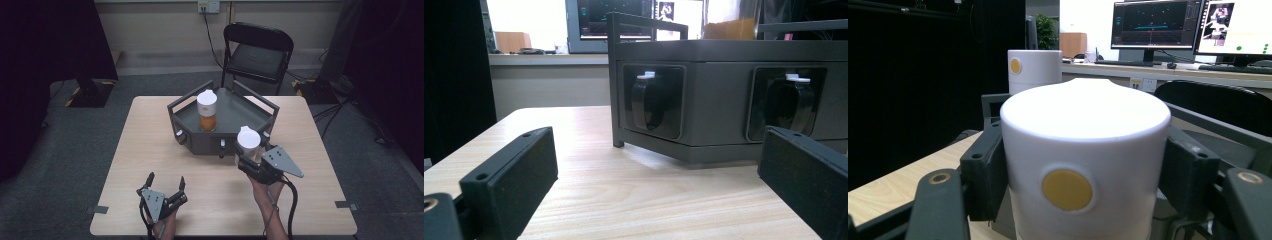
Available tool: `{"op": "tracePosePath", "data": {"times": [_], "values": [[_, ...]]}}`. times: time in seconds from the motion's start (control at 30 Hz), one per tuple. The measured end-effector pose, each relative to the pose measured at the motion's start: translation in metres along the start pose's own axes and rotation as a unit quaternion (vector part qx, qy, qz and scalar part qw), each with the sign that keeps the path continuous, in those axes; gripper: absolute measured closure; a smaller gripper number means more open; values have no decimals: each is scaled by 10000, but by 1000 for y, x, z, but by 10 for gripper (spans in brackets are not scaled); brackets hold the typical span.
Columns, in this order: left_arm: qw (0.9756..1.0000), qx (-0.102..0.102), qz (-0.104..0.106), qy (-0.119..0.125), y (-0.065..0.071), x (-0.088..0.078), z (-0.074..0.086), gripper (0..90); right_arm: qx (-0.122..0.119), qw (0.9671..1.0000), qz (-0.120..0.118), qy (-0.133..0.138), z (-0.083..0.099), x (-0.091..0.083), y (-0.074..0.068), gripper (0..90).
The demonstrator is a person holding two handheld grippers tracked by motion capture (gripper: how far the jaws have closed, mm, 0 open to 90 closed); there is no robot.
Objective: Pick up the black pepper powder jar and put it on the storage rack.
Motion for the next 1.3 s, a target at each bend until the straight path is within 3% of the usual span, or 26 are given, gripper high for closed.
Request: {"op": "tracePosePath", "data": {"times": [0.73, 1.0, 1.3], "values": [[10000, -2, -15, -1, 0, 0, 0, 18, 24, 10000, 86, 8, -19, 28, 12, 301], [10000, -5, -21, 5, 1, 0, 0, 18, 138, 9999, 66, 26, -29, 40, 19, 301], [10000, -5, -20, 6, 1, 0, 0, 17, -27, 9999, 60, -76, -44, 56, 19, 301]]}}
Point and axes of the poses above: each handheld gripper's, and its own axes: x roughly forward along the jaws, z roughly out of its underside, y roughly to its right, the point moved 4 cm from there along x, roughly forward along the jaws, and after that the axes turned 7 degrees about -z, right-handed, at the moved point
